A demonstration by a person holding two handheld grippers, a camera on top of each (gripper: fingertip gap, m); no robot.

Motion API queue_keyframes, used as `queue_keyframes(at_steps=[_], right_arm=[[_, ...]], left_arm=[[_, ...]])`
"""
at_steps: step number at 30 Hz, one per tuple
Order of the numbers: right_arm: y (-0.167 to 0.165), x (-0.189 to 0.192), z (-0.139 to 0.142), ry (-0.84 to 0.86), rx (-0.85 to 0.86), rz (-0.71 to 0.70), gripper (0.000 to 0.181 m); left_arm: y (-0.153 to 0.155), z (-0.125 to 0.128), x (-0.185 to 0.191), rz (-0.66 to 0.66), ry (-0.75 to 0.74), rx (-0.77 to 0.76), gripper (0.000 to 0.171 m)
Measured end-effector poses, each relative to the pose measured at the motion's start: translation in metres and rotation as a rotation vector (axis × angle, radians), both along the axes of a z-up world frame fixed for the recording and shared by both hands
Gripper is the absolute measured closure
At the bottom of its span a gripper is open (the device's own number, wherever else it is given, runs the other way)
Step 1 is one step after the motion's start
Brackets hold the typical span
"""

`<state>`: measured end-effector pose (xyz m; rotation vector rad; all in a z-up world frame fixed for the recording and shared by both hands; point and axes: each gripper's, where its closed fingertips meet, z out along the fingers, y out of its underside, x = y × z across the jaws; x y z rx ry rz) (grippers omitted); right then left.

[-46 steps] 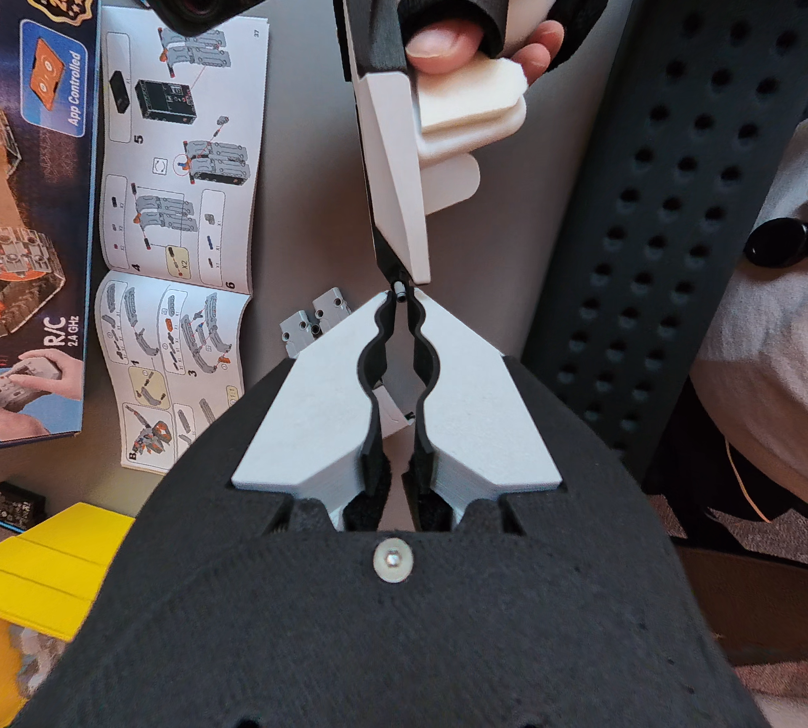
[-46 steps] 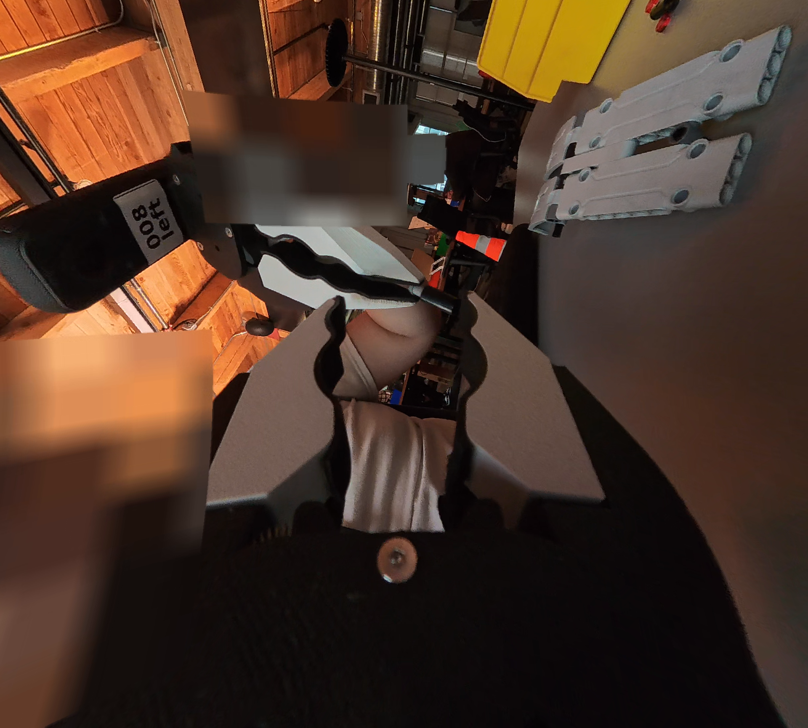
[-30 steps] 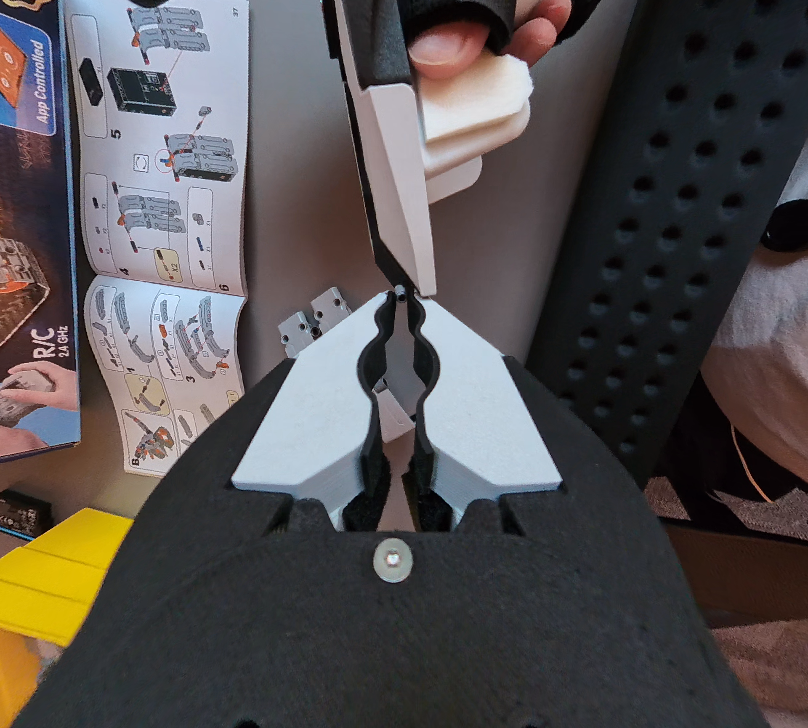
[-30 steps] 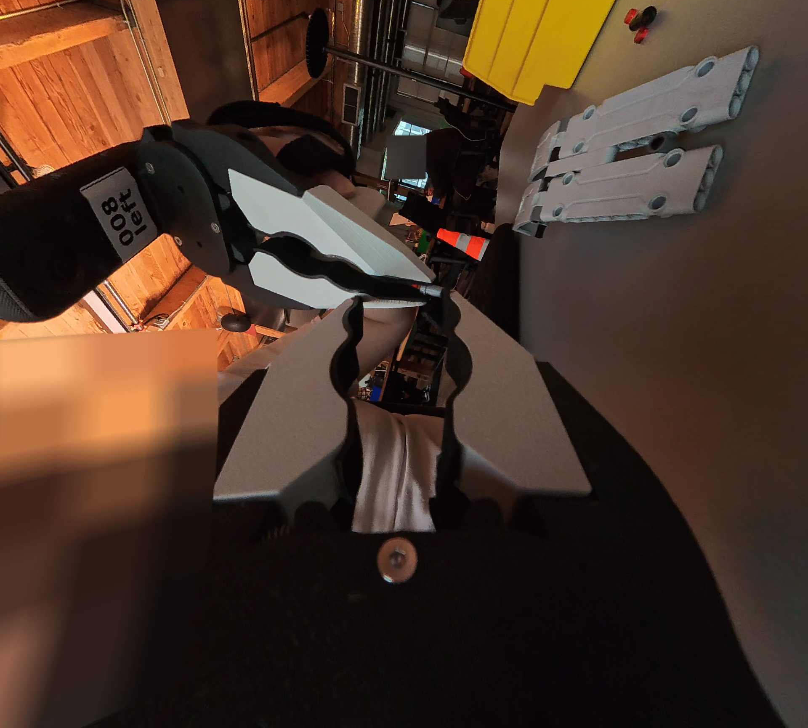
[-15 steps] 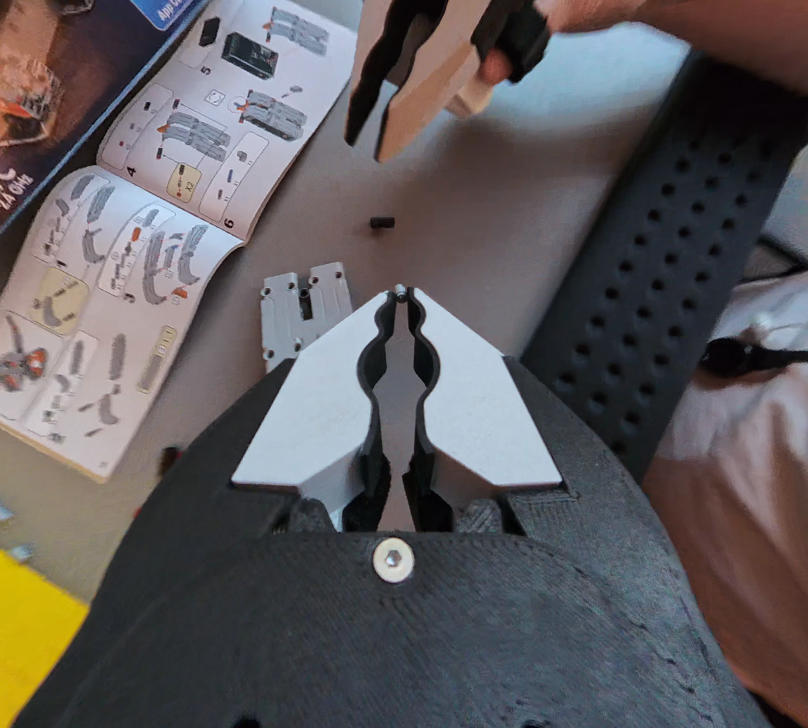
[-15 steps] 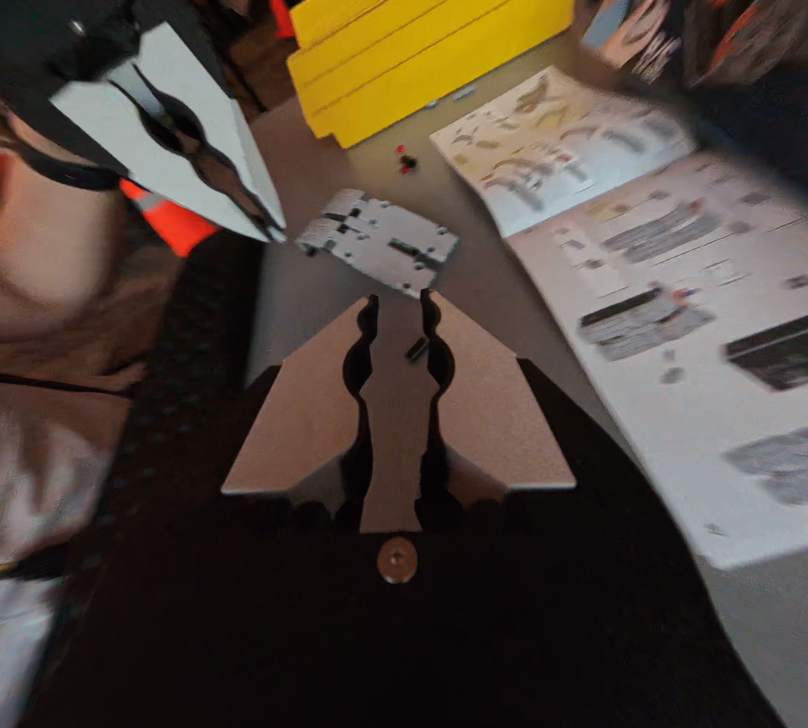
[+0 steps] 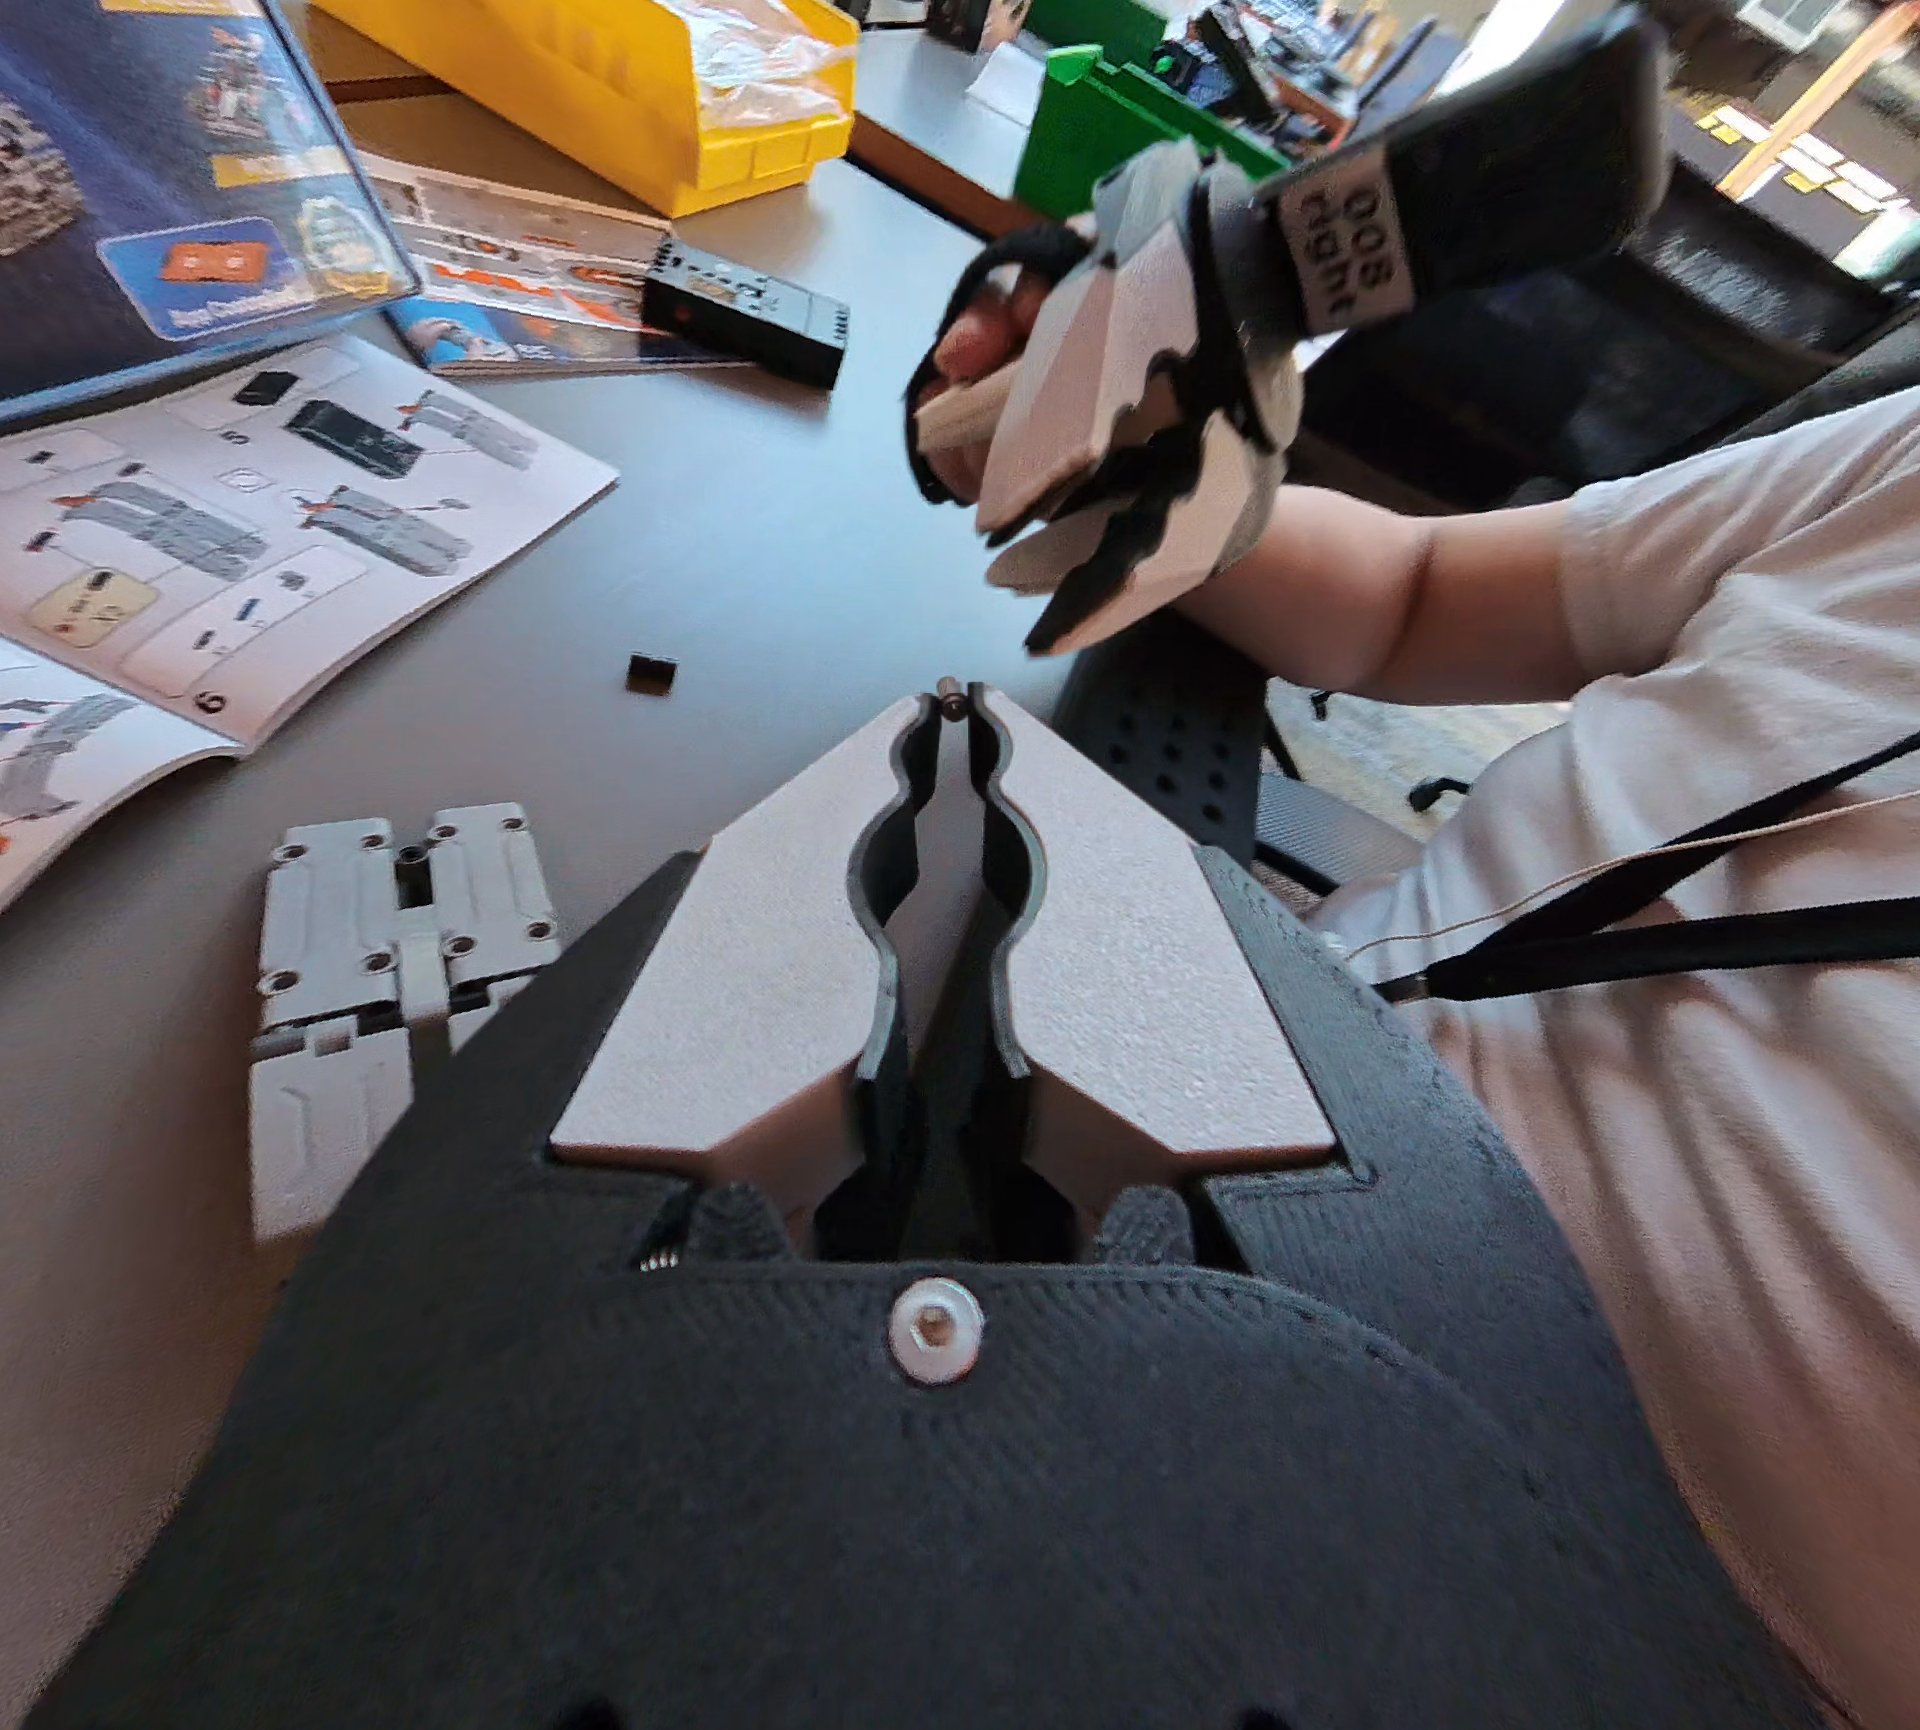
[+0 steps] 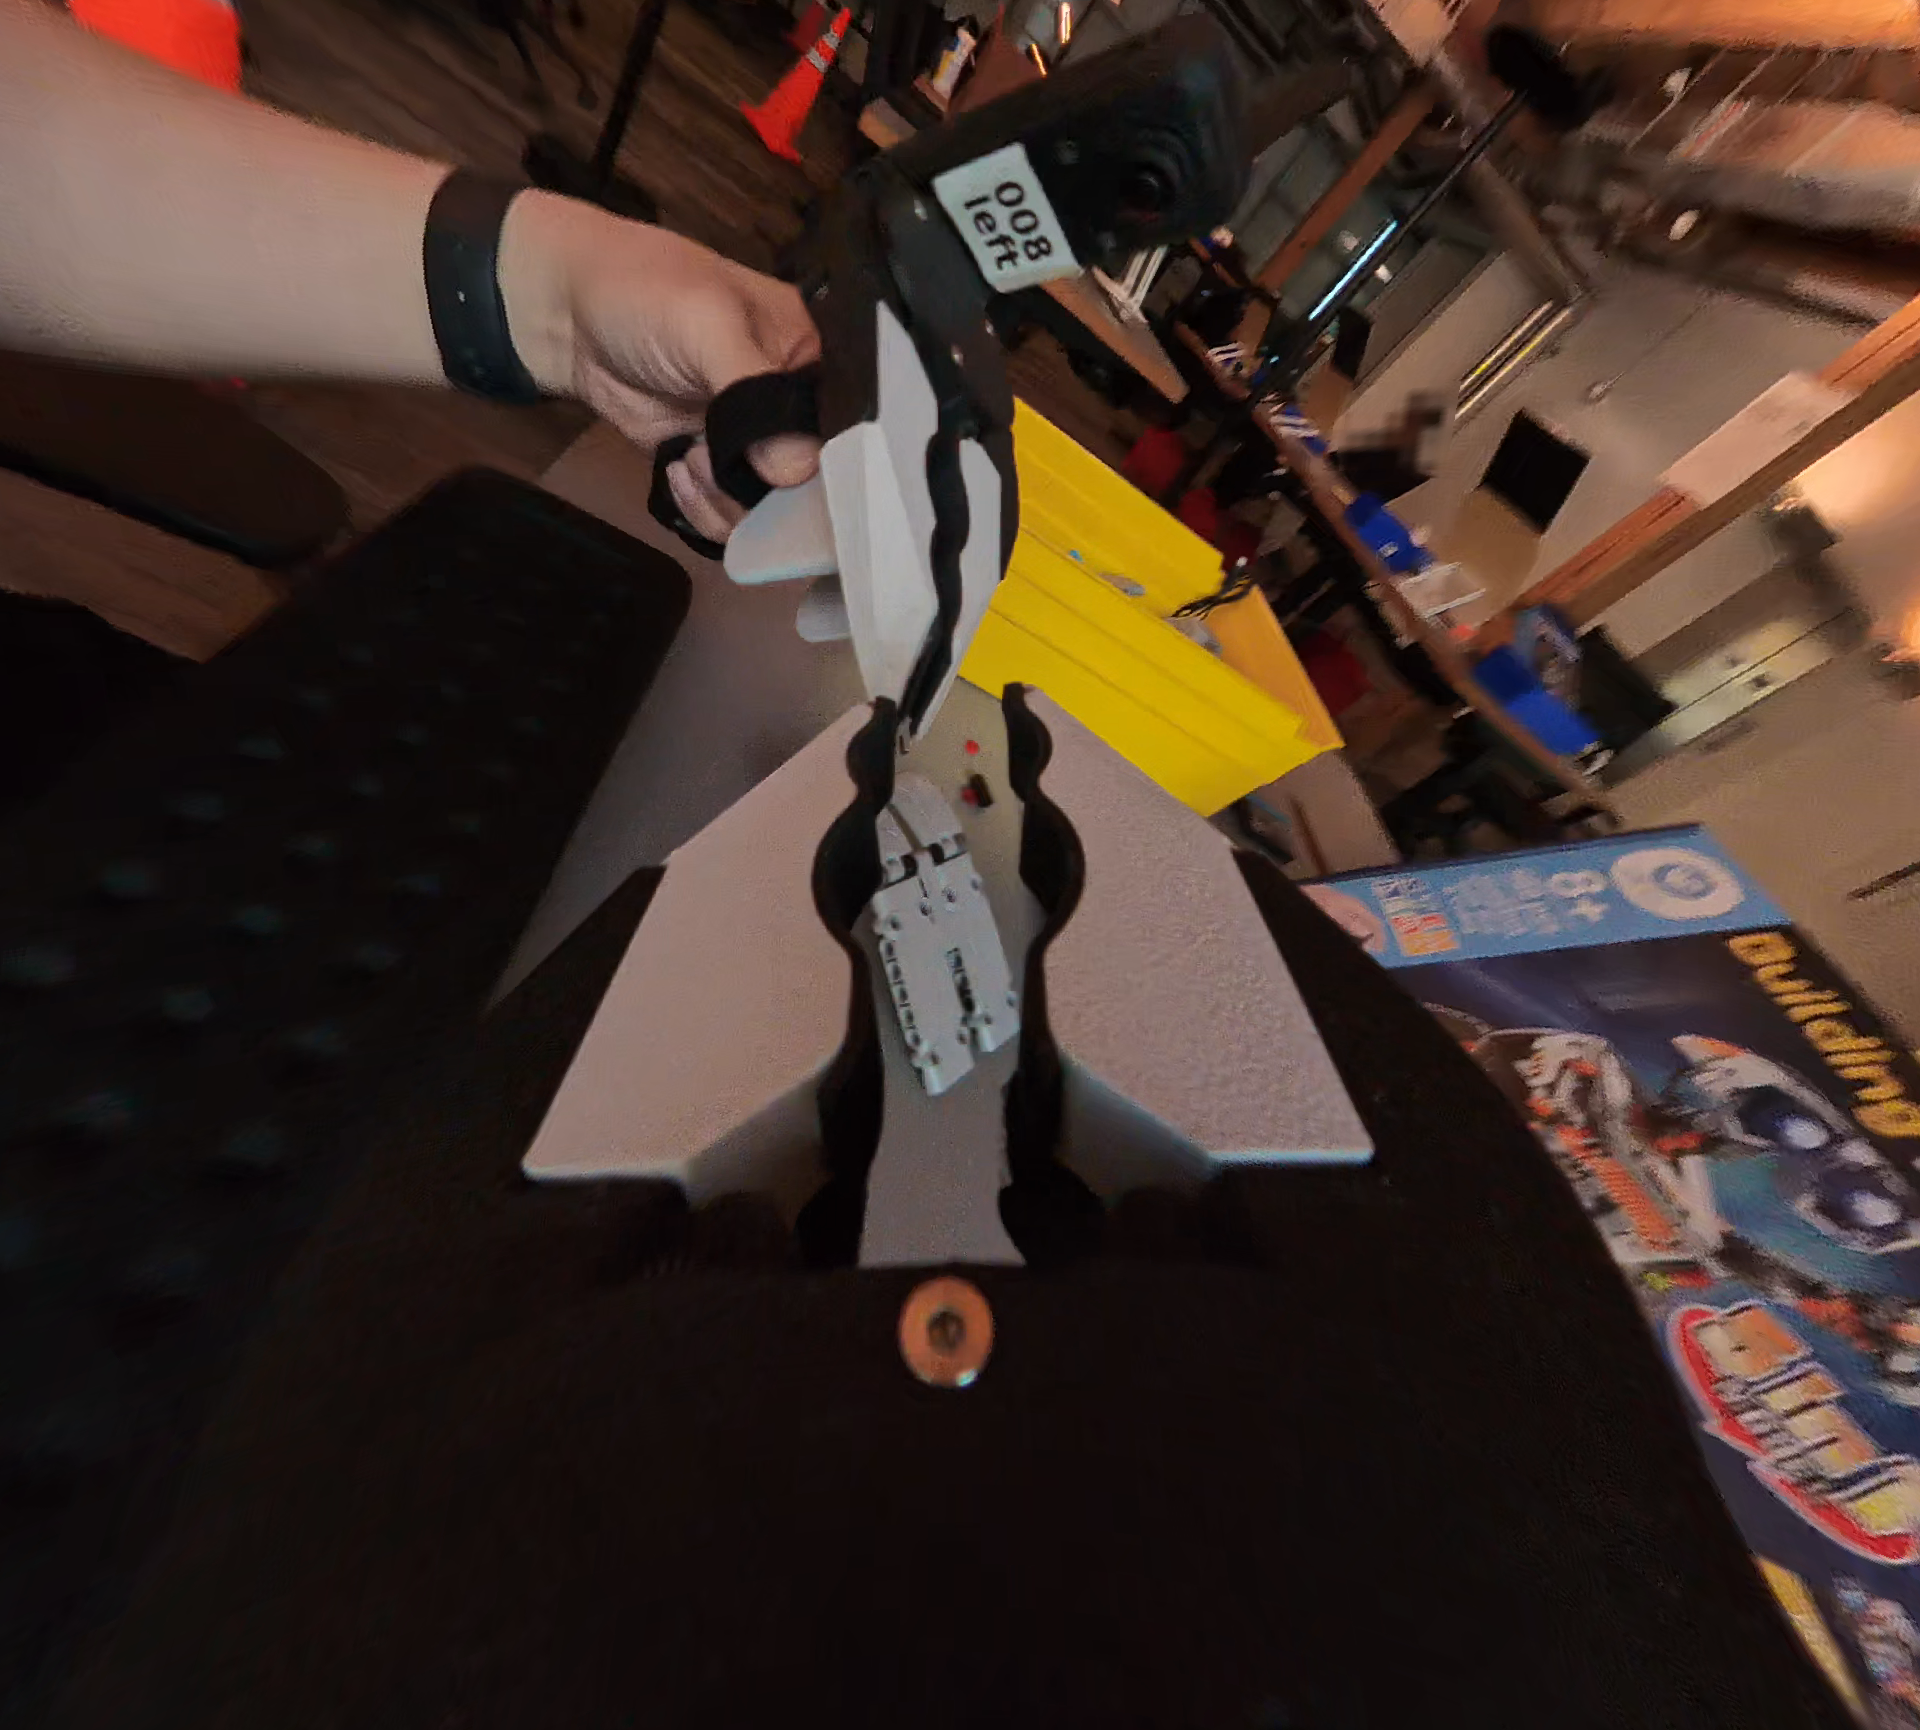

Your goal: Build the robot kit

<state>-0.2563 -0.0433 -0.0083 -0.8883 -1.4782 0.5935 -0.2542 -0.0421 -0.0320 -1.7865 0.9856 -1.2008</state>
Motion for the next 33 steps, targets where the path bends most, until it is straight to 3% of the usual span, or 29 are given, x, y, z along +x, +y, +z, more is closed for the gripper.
queue_keyframes(at_steps=[6, 16, 19, 24, 28, 33], right_arm=[[-0.009, -0.005, -0.01, -0.035, 0.099, -0.001, 0.166], [-0.01, 0.0, -0.006, -0.008, 0.022, 0.017, 0.177], [-0.006, 0.005, 0.001, 0.037, -0.116, 0.037, 0.177], [-0.006, 0.013, 0.01, 0.086, -0.284, 0.112, 0.178], [-0.009, 0.015, 0.008, 0.059, -0.318, 0.145, 0.178], [-0.011, 0.015, 0.005, 0.035, -0.328, 0.152, 0.178]], left_arm=[[-0.011, 0.015, 0.004, -0.064, -0.118, -0.067, 0.169], [-0.015, 0.02, 0.013, -0.116, -0.156, -0.076, 0.166], [-0.013, 0.032, 0.009, -0.081, -0.145, 0.116, 0.146], [0.0, 0.042, 0.003, 0.127, 0.05, 0.601, 0.151], [-0.006, 0.038, 0.014, 0.035, 0.144, 0.613, 0.148], [-0.013, 0.033, 0.025, -0.058, 0.194, 0.639, 0.16]])
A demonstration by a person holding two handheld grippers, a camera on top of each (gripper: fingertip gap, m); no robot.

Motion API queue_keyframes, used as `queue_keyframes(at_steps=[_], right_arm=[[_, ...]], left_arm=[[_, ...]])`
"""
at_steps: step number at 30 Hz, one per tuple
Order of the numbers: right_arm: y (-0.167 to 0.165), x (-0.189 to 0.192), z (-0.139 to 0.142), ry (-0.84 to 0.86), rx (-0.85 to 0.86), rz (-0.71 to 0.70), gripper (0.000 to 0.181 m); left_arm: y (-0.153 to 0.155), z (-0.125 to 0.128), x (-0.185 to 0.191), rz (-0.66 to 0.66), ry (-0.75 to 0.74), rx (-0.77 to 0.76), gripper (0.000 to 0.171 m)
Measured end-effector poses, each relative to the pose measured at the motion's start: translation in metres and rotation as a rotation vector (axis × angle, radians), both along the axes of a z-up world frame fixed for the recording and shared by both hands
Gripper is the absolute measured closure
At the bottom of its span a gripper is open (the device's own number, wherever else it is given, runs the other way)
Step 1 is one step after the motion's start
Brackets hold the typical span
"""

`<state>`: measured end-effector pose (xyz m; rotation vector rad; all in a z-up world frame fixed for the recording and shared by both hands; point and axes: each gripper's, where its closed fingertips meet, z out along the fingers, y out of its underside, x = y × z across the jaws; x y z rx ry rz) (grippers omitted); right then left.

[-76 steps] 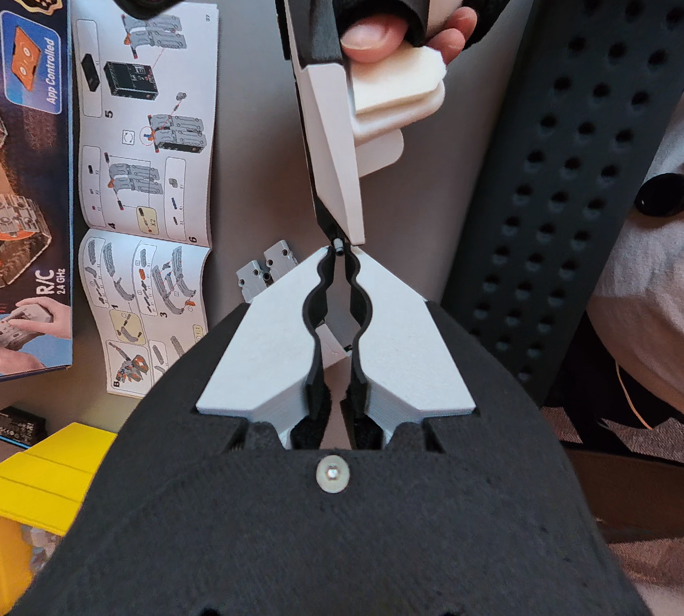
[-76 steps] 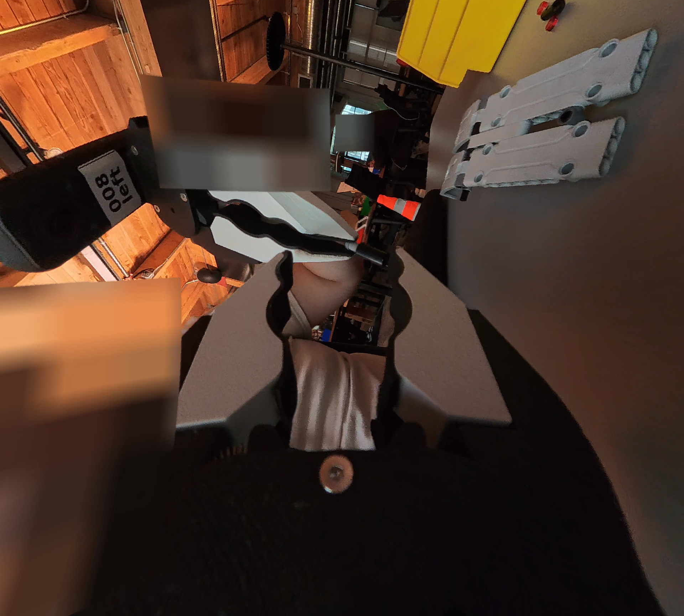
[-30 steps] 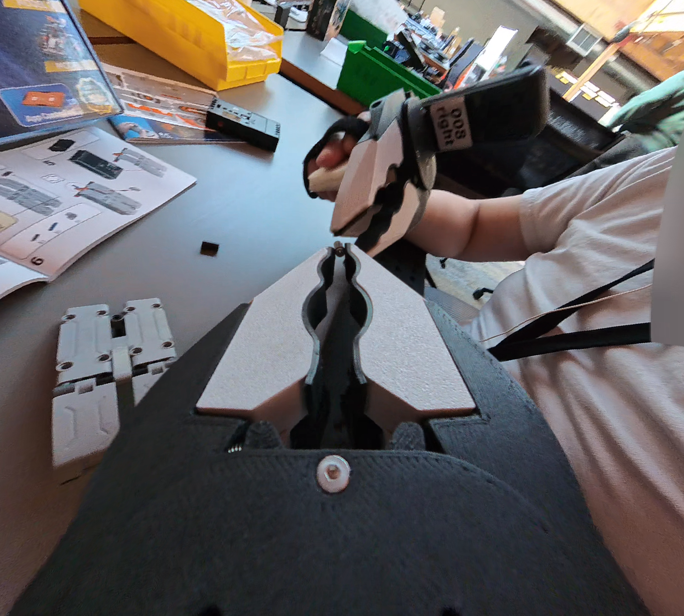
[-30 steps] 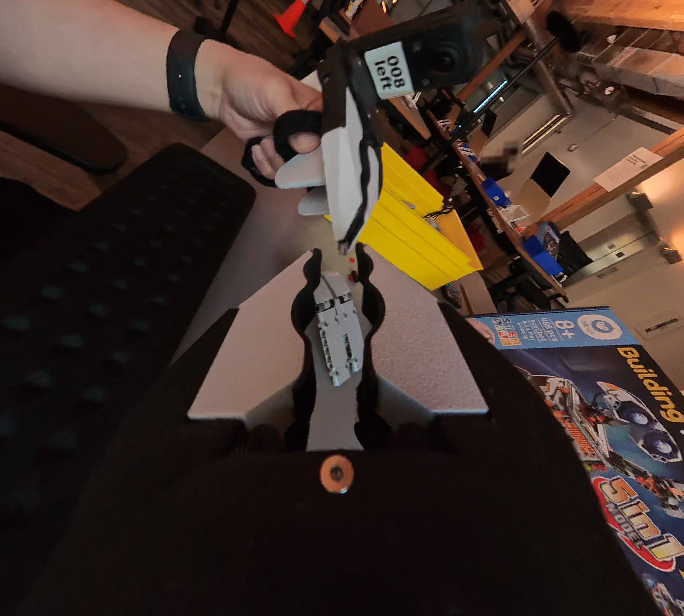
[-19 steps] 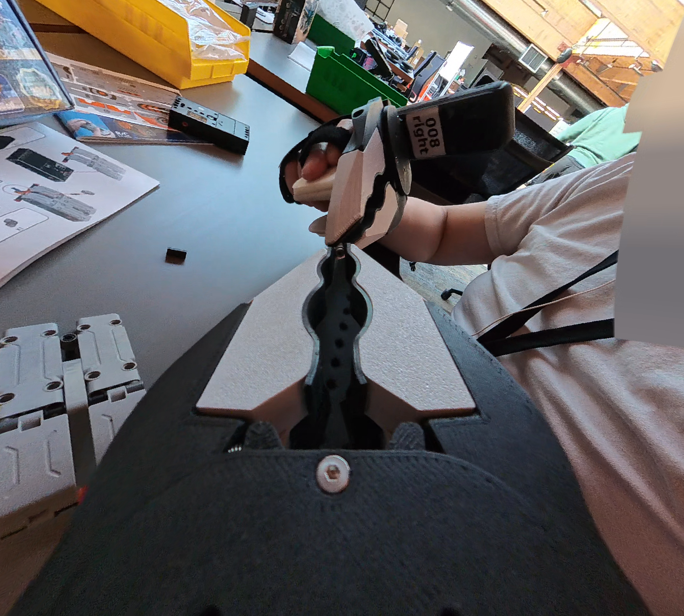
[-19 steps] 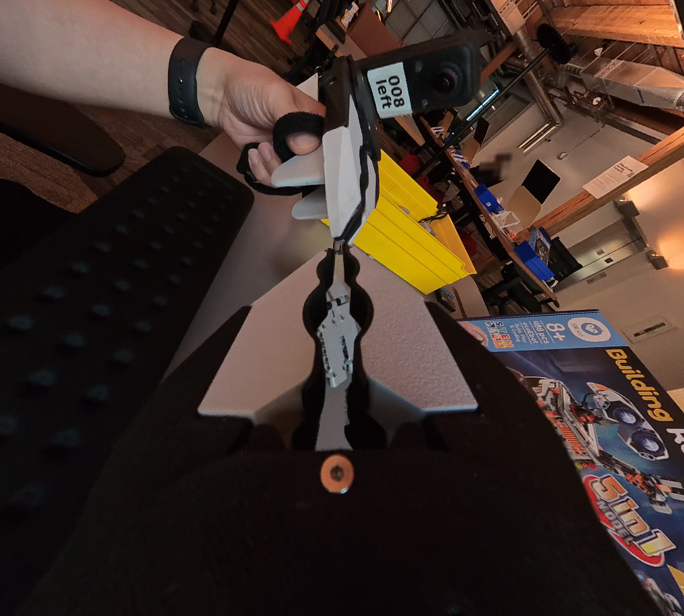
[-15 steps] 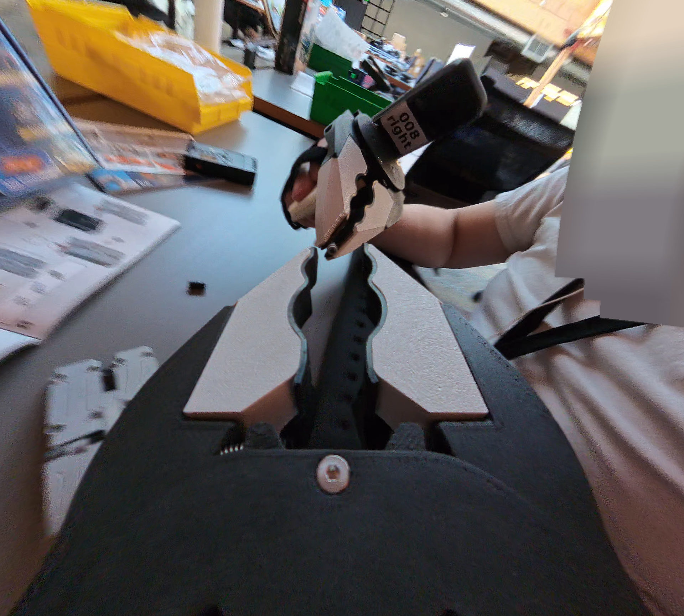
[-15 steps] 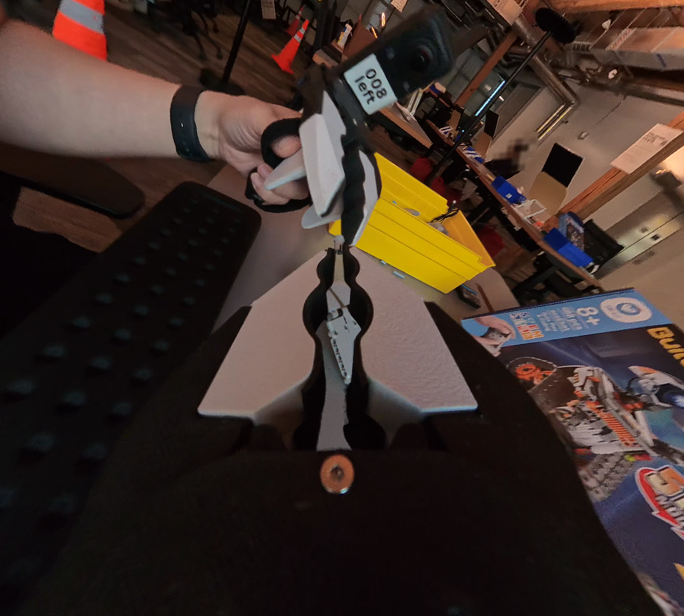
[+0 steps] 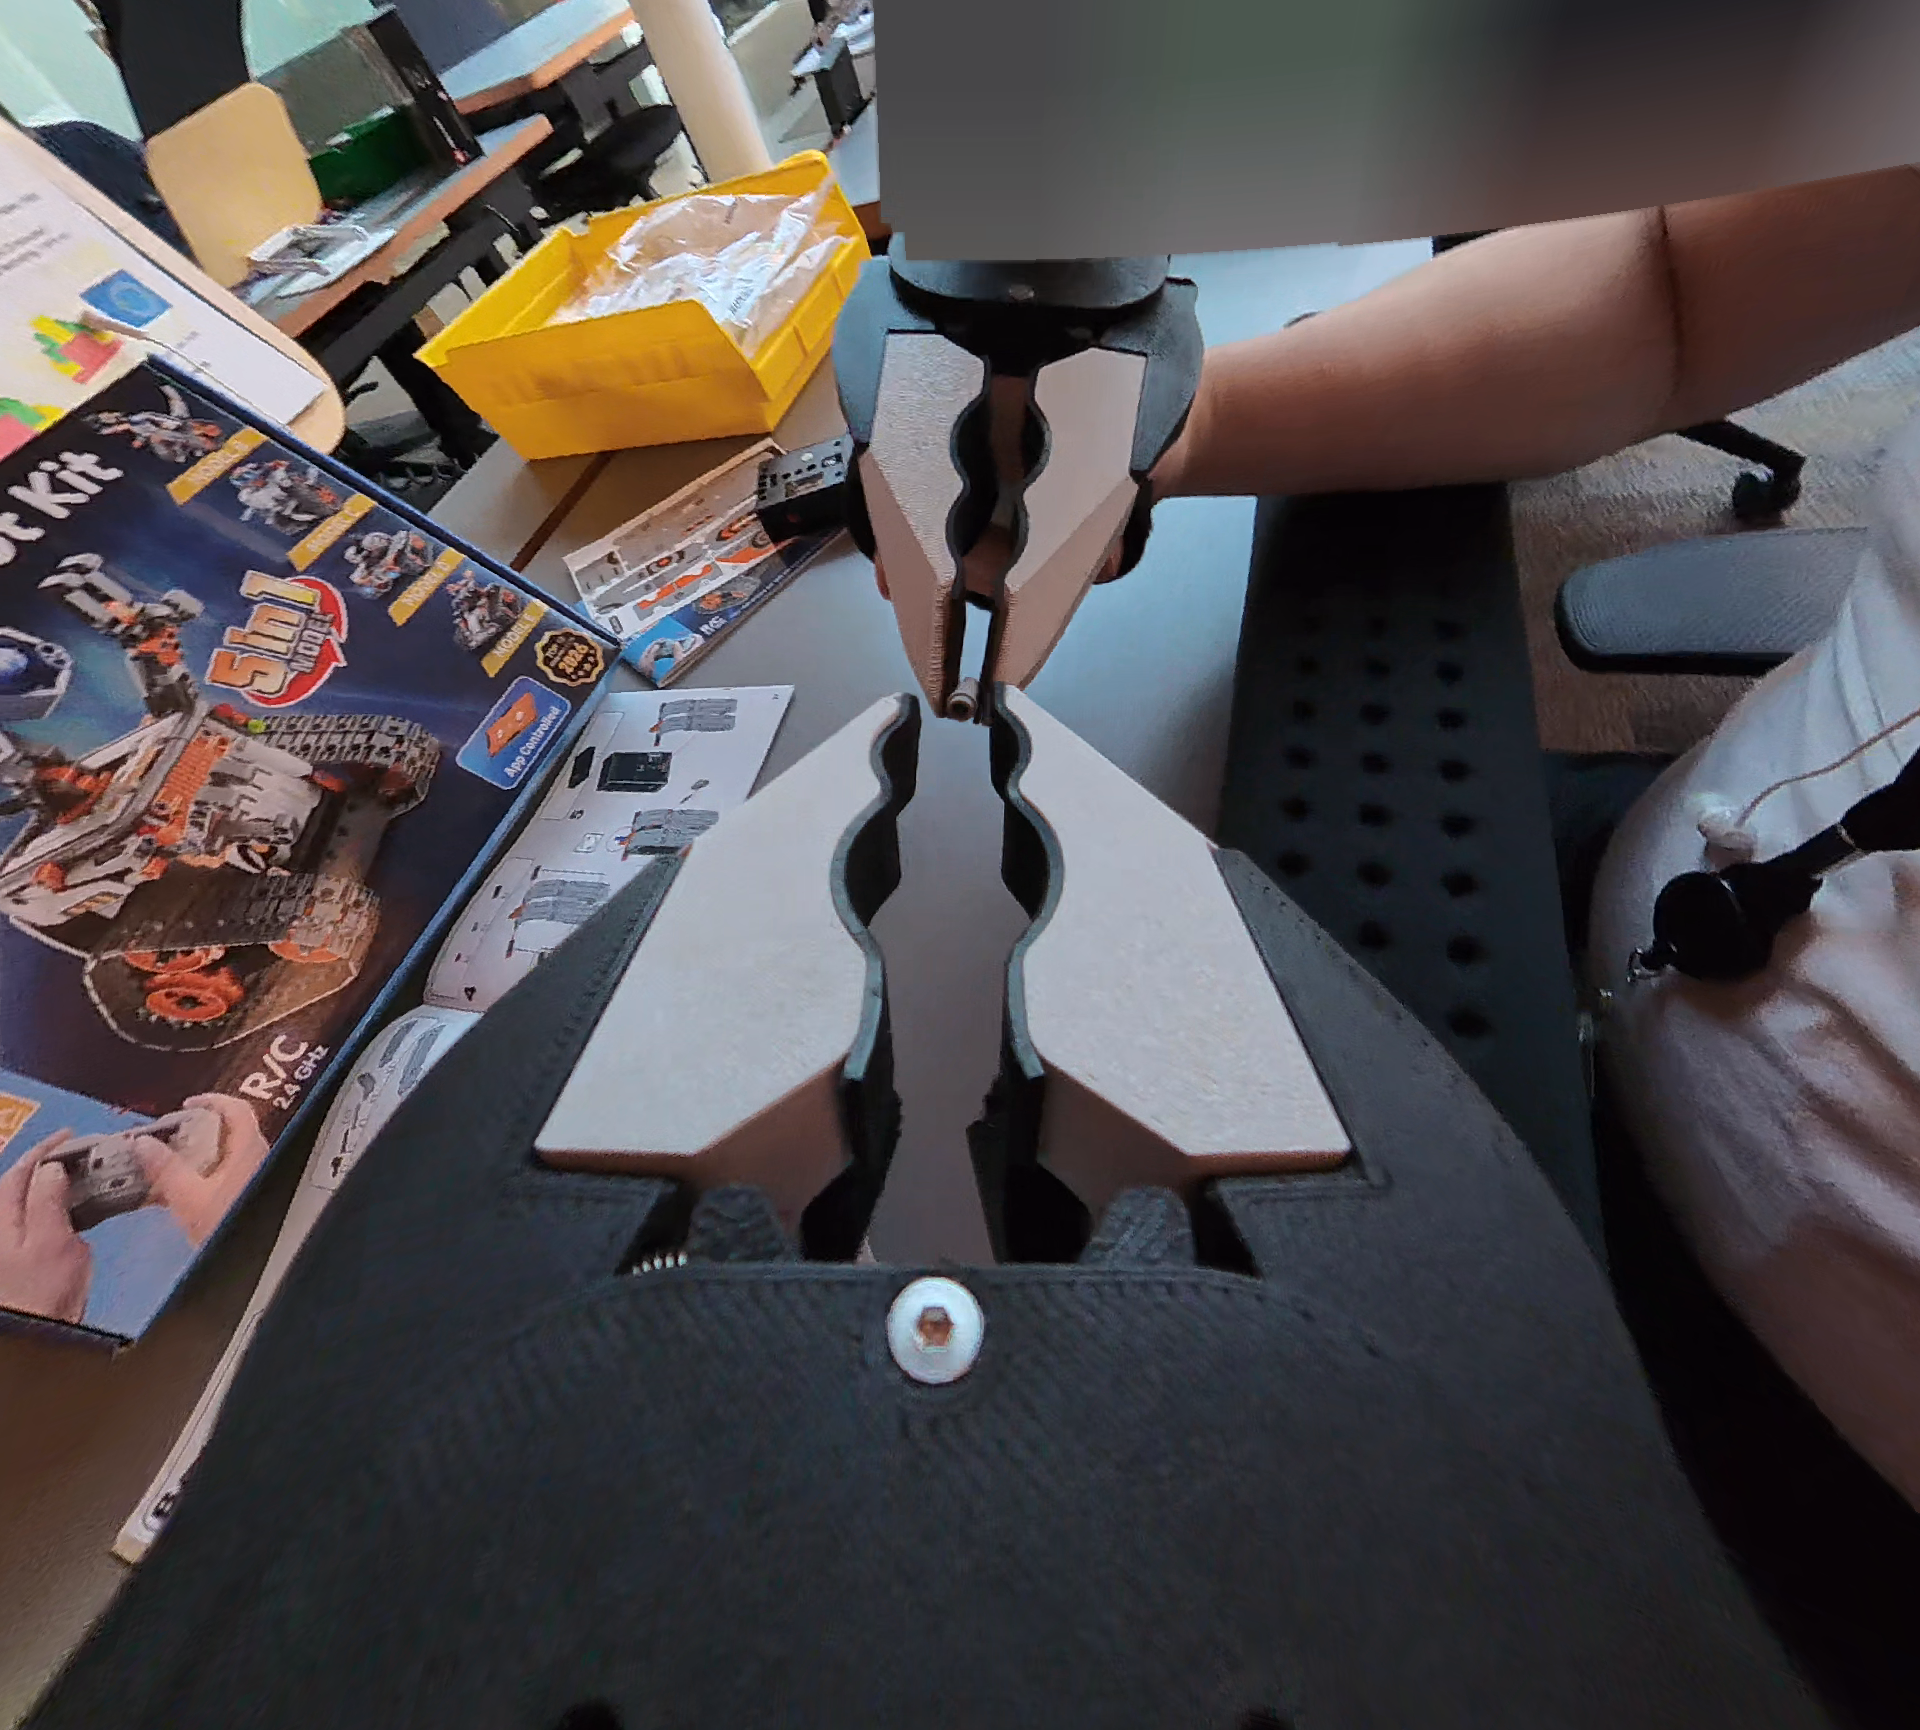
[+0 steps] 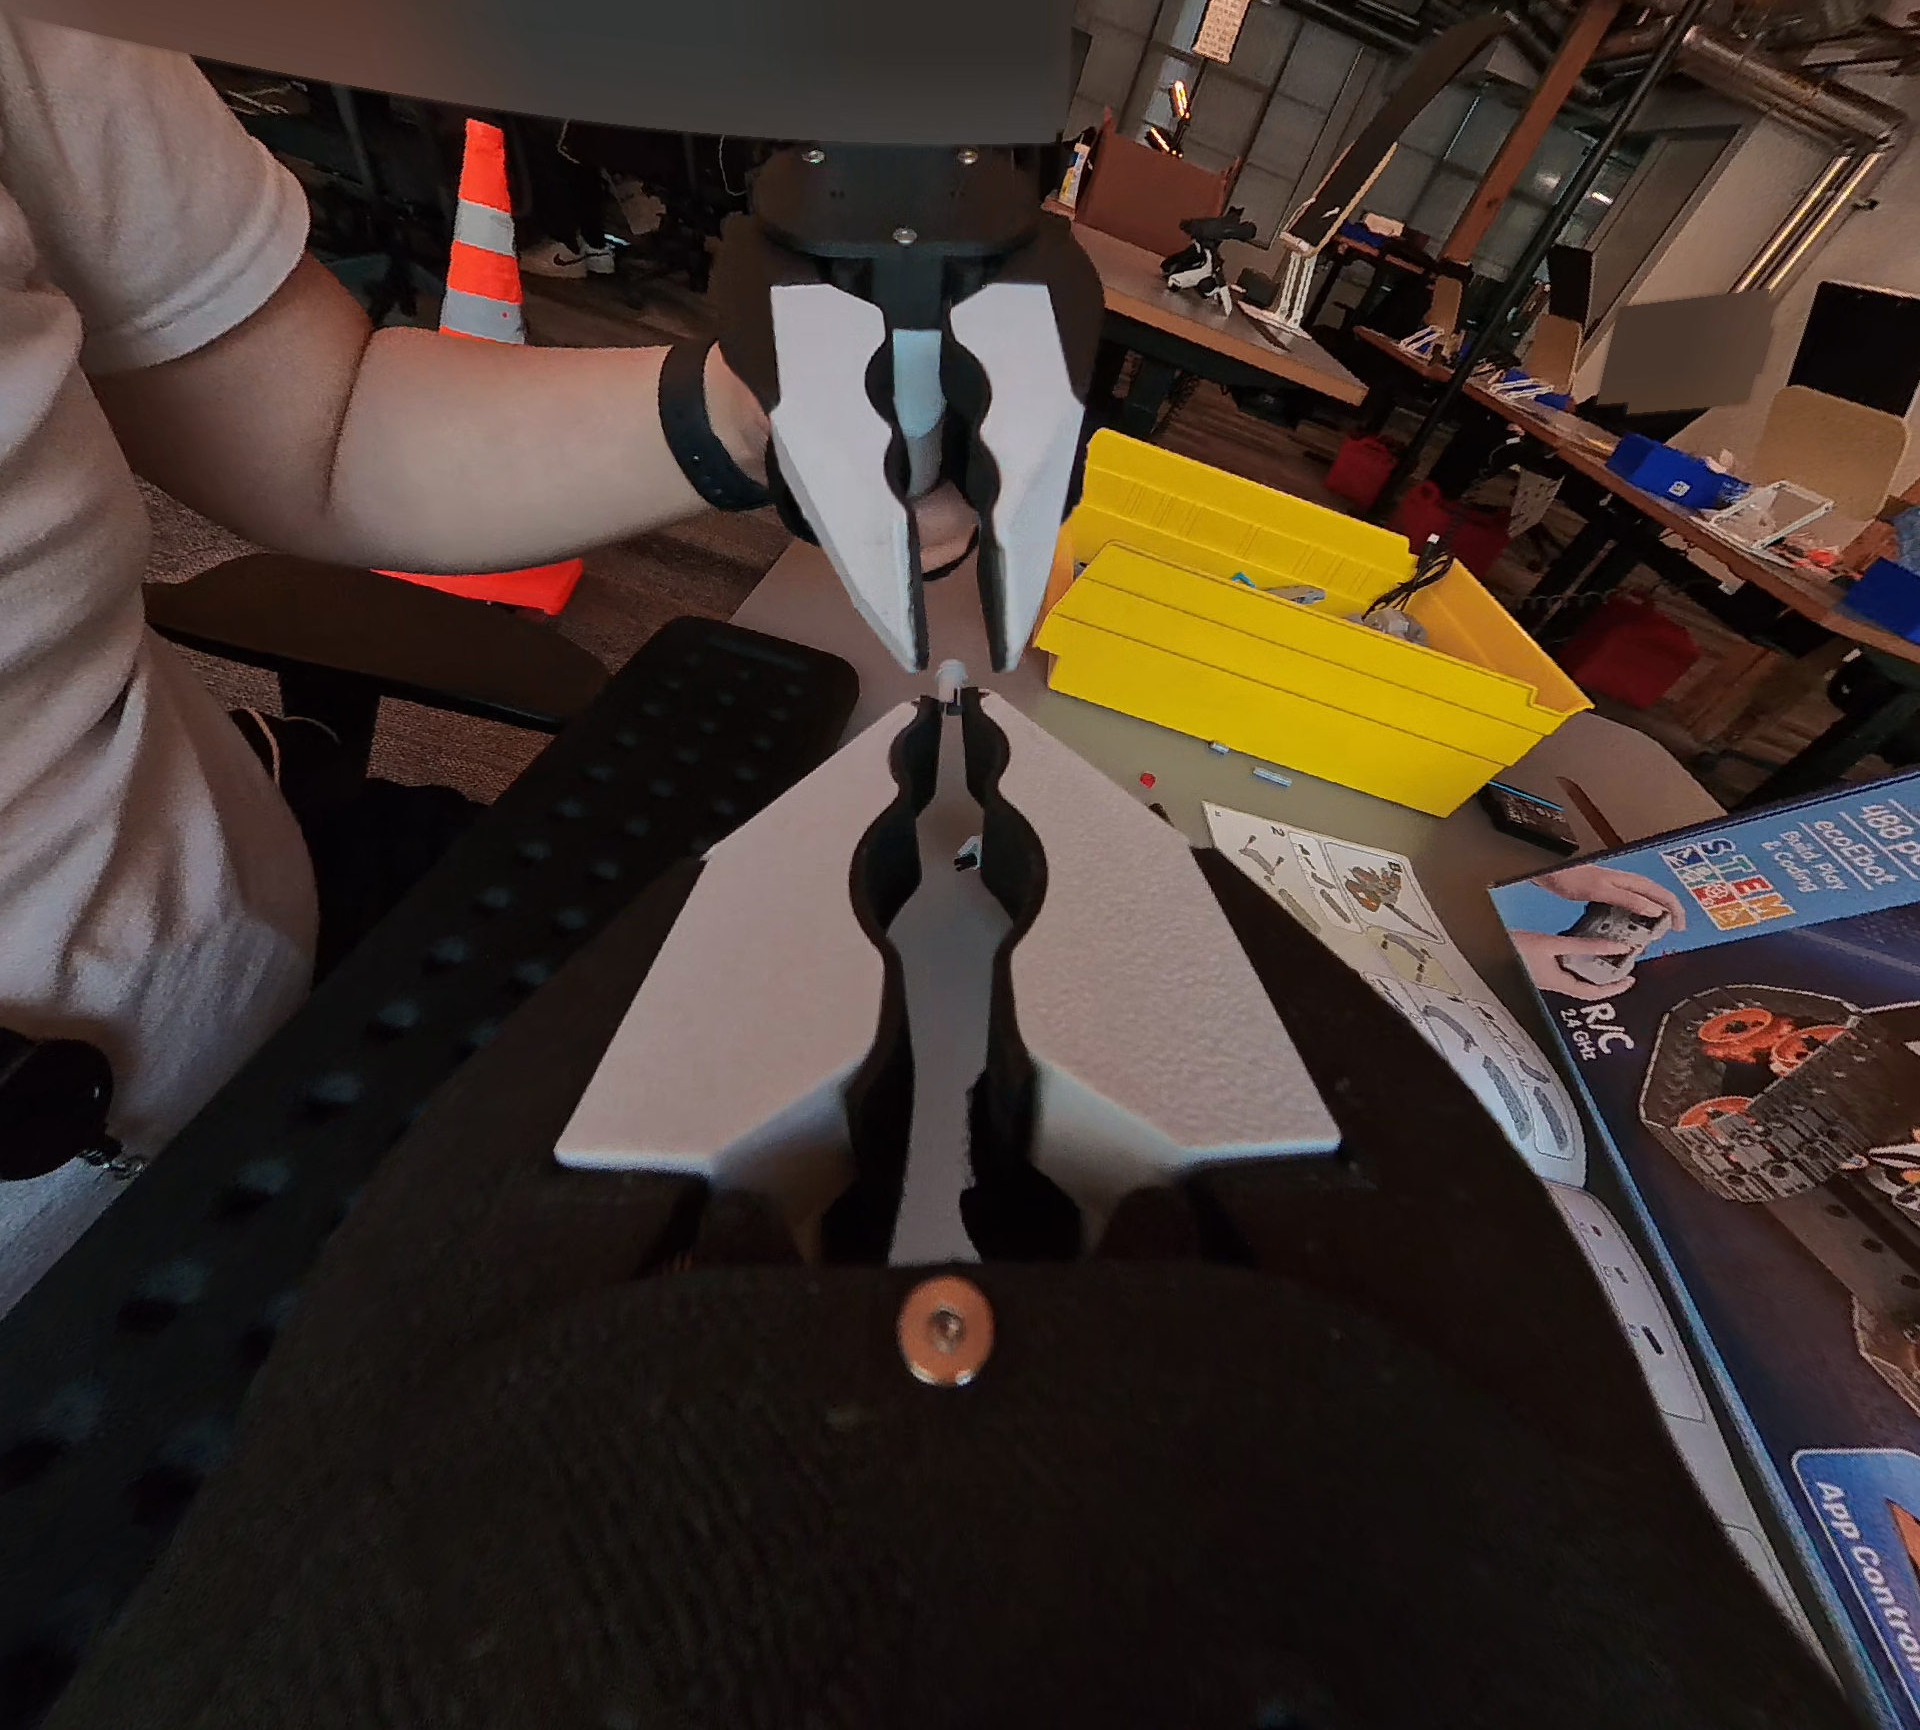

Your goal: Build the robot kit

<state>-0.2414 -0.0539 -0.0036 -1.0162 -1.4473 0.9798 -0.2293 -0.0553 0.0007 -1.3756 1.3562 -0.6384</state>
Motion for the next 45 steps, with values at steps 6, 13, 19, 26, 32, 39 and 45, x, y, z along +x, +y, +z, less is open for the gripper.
queue_keyframes(at_steps=[6, 13, 19, 26, 32, 39, 45], right_arm=[[-0.001, 0.002, 0.002, 0.011, -0.01, 0.012, 0.178], [-0.002, 0.004, 0.007, 0.052, -0.018, 0.024, 0.175], [-0.003, 0.005, 0.011, 0.068, 0.025, 0.012, 0.176], [-0.003, 0.006, 0.015, 0.092, 0.009, 0.014, 0.176], [-0.003, 0.005, 0.014, 0.085, 0.015, 0.008, 0.177], [-0.004, 0.005, 0.013, 0.073, 0.006, 0.017, 0.178], [-0.008, 0.005, 0.012, 0.067, 0.001, 0.042, 0.178]], left_arm=[[0.0, -0.001, 0.006, -0.018, 0.017, 0.004, 0.166], [-0.003, 0.003, 0.006, -0.023, 0.013, 0.03, 0.168], [-0.005, 0.007, 0.005, -0.019, -0.004, 0.041, 0.168], [-0.003, 0.007, 0.005, -0.005, 0.005, 0.056, 0.168], [-0.003, 0.008, 0.006, -0.007, -0.003, 0.055, 0.168], [-0.005, 0.008, 0.006, -0.033, -0.007, 0.034, 0.163], [-0.008, 0.007, 0.006, -0.061, 0.019, 0.041, 0.167]])
